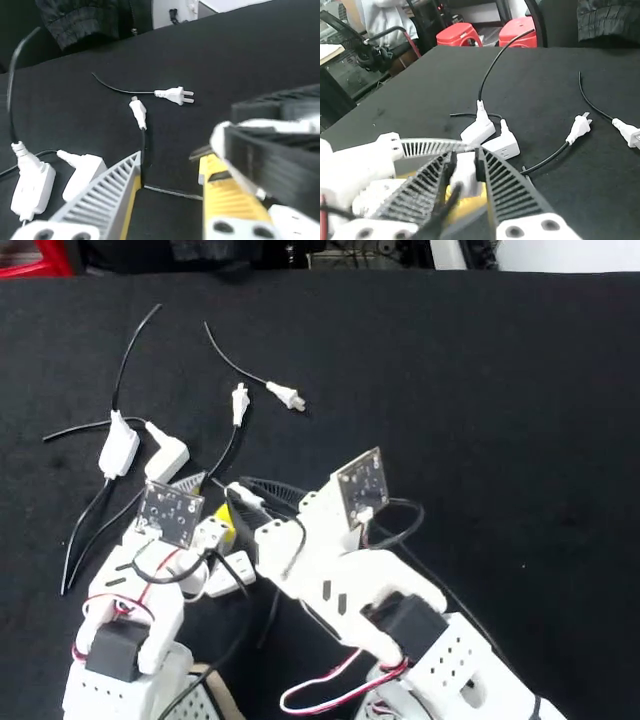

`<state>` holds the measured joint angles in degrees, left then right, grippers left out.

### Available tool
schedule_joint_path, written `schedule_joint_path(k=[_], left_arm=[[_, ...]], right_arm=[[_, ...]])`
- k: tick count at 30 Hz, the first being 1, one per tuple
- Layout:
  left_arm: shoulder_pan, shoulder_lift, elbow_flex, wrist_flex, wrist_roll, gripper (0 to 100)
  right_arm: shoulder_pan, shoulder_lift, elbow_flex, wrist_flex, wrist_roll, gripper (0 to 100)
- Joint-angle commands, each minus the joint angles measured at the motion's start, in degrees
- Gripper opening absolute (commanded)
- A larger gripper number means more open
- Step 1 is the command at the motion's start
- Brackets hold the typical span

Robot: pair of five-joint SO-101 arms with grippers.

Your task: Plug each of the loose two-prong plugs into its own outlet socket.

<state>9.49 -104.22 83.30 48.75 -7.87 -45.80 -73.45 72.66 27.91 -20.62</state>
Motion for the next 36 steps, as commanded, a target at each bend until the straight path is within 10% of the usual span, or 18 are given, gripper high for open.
schedule_joint_path(k=[1,12,19,24,36], left_arm=[[-2.51,-0.26,-1.63,-2.46,0.26,20],[-3.82,-0.26,-1.45,7.30,-4.75,20],[-3.30,0.00,-6.46,28.22,-23.30,19],[-2.51,1.67,-6.99,28.84,-28.13,19],[2.59,39.82,-22.20,28.57,-26.29,19]], right_arm=[[-2.81,0.57,-1.80,1.76,2.29,1.2],[3.52,1.27,-4.44,4.66,3.08,1.2],[11.96,12.26,-24.13,27.16,11.25,1.2],[19.78,26.07,-38.73,40.97,16.53,1.2],[31.47,44.70,-51.30,46.59,16.79,1.2]])
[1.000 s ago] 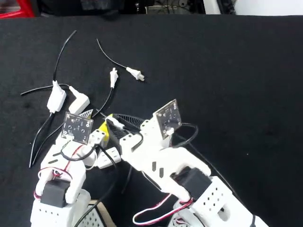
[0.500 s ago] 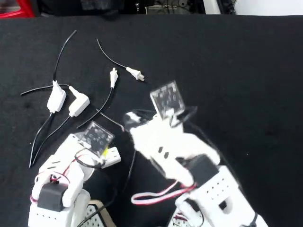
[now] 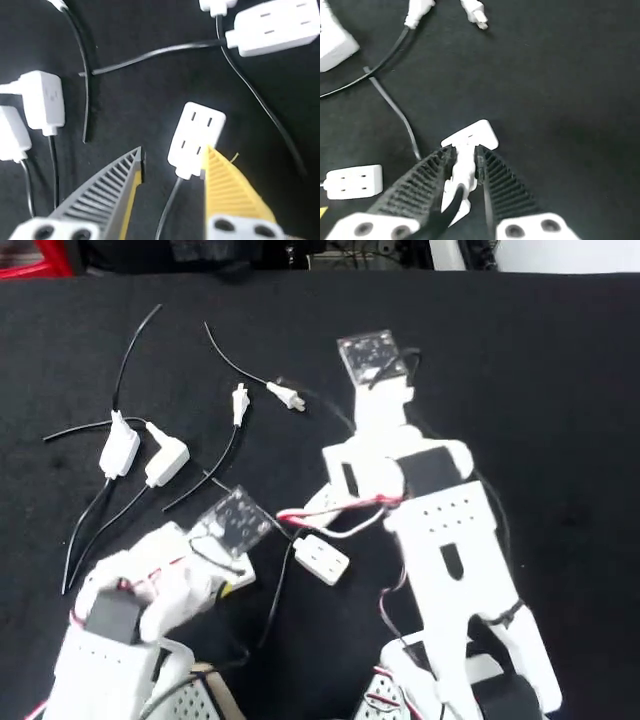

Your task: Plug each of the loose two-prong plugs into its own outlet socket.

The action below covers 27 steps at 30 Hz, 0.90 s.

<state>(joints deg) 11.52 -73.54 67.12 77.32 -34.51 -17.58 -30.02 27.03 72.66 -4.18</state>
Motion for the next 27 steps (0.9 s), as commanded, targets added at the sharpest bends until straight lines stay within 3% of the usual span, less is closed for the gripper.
schedule_joint_path(k=[1,8,16,22,27], left_arm=[[0.57,12.04,-6.46,-1.05,0.35,19],[0.48,29.01,-3.03,-17.23,0.35,20],[0.22,41.41,-3.91,-26.90,0.53,20],[0.75,45.01,-7.60,-22.07,0.26,19],[0.22,40.97,-15.43,-11.16,0.35,19]], right_arm=[[3.78,1.36,-6.11,2.20,0.35,1.2],[8.44,1.63,-7.08,1.76,0.00,1.2],[8.88,1.63,-7.08,1.67,0.00,1.2],[8.88,1.63,-6.81,1.67,0.00,1.2],[8.88,1.63,-6.73,1.67,0.00,1.2]])
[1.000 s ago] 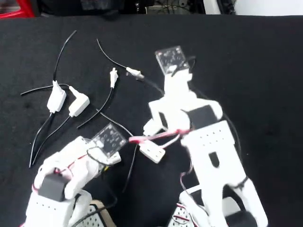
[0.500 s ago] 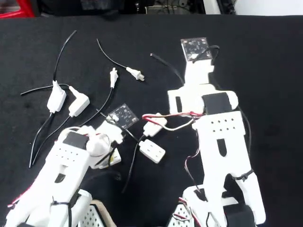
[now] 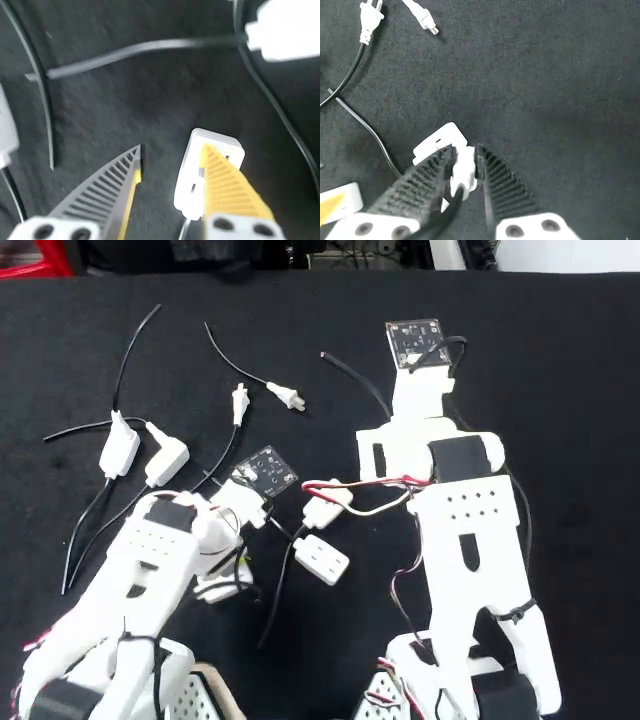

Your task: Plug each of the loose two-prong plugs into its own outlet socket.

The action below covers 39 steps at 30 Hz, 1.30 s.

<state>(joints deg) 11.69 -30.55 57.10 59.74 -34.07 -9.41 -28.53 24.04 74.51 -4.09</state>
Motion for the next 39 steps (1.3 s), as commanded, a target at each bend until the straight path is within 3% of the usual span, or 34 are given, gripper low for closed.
schedule_joint_path(k=[1,4,12,18,29,33,39], left_arm=[[-0.04,-3.25,-8.13,10.11,-0.09,19],[0.40,-5.71,-15.34,19.08,-0.18,19],[3.38,0.70,-13.85,23.47,-5.45,20],[0.48,10.46,-10.42,15.65,-8.88,20],[0.13,23.38,-10.59,6.68,-8.62,19],[0.13,22.24,-10.51,5.01,-5.36,17],[0.13,18.02,-11.30,1.93,3.78,3]], right_arm=[[0.70,0.13,-3.74,-0.18,-0.09,1.2],[0.62,0.13,-3.74,-0.18,-0.09,1.2],[0.62,0.22,-3.65,-0.18,-0.09,1.2],[0.53,0.22,-3.56,-0.09,-0.09,1.2],[0.53,0.22,-2.68,-1.05,-0.09,1.2],[0.53,0.22,-2.68,-0.97,-0.09,1.2],[0.53,0.22,-2.68,-0.97,-0.09,1.2]])
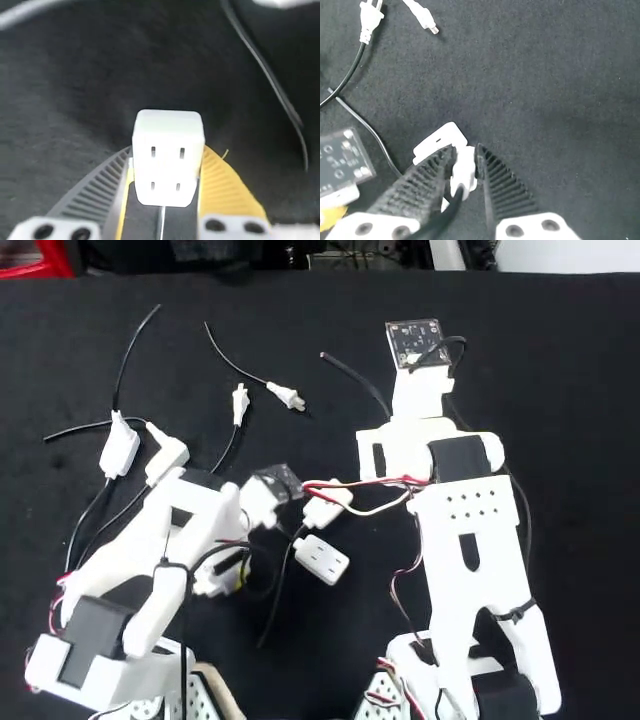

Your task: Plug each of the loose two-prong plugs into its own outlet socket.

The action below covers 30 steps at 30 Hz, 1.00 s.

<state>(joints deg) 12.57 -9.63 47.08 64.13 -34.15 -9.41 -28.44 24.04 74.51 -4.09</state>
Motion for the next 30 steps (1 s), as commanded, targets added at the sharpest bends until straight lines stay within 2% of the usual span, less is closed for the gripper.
schedule_joint_path(k=[1,9,15,18,21,26,30], left_arm=[[-0.84,-3.43,-1.54,-3.52,4.66,3],[-2.59,-3.43,-1.54,-8.97,3.96,4],[-5.49,-1.67,-2.42,-9.76,6.07,25],[-5.67,-2.64,-2.51,-9.41,8.97,26],[-5.67,-5.45,-1.98,-9.14,10.90,26],[-7.16,-13.71,-2.33,-3.16,12.84,31],[-12.26,-23.74,-0.40,-3.16,12.84,31]], right_arm=[[0.53,0.13,-2.68,-0.97,-0.09,1.2],[0.53,0.13,-2.33,-0.97,-0.09,1.2],[0.44,0.13,-2.15,-0.97,-0.09,1.2],[0.44,0.13,-2.15,-0.88,-0.09,1.2],[0.35,0.13,-2.15,-0.62,0.00,1.2],[-4.13,0.13,-0.57,-0.62,0.35,1.2],[-7.12,0.13,0.84,-0.62,2.29,1.2]])
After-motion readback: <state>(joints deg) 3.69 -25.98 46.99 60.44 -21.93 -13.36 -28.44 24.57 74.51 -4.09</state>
